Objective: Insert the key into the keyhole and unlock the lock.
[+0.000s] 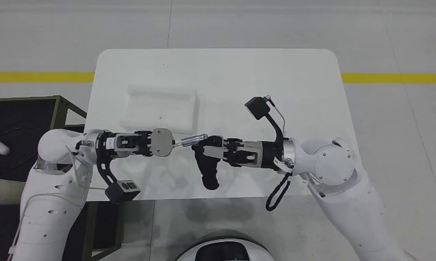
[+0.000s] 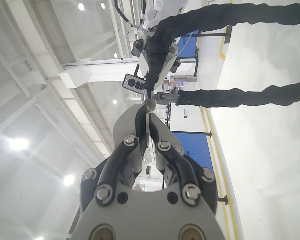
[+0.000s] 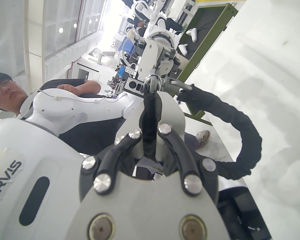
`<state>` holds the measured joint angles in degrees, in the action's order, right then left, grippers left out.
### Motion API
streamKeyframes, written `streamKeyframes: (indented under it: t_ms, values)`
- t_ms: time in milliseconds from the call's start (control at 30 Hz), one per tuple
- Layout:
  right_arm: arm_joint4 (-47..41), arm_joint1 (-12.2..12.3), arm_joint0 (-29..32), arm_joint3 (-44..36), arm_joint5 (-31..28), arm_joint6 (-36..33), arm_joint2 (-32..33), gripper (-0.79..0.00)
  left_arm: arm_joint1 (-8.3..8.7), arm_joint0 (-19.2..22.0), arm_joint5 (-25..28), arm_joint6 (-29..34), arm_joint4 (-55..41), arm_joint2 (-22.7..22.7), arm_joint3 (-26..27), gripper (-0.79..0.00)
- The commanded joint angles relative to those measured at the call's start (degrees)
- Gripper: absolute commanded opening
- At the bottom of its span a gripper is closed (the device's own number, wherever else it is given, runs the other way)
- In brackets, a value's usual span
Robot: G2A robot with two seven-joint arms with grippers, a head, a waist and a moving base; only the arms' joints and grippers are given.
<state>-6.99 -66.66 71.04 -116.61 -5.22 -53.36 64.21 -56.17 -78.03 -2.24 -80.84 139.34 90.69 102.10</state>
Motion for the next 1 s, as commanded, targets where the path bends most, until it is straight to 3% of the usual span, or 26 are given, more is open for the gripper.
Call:
streamKeyframes:
  t_ms: [0,767,800,833,967]
  values:
    - [0.08,0.0,0.31,-0.15,-0.14,0.51,0.07,-0.785,0.07,-0.09,-0.22,1.04,-0.01,0.16,-0.01,-0.785]
    - [1.85,-0.55,-0.13,-0.11,0.31,2.51,-2.63,-0.785,0.86,-0.3,-0.46,2.31,-1.2,-1.0,0.13,-0.785]
    - [1.84,-0.57,-0.17,0.01,0.3,2.55,-2.69,-0.785,0.89,-0.24,-0.37,2.29,-1.4,-1.01,0.09,-0.437]
    - [1.5,-0.61,-0.18,0.12,0.23,2.73,-2.65,-0.785,0.91,-0.25,-0.23,2.31,-2.02,-0.99,-0.03,0.0]
    - [0.78,-0.6,-0.1,0.28,-0.5,3.21,-1.6,-0.785,0.98,-0.22,-0.15,3.44,-4.63,0.04,-0.91,0.0]
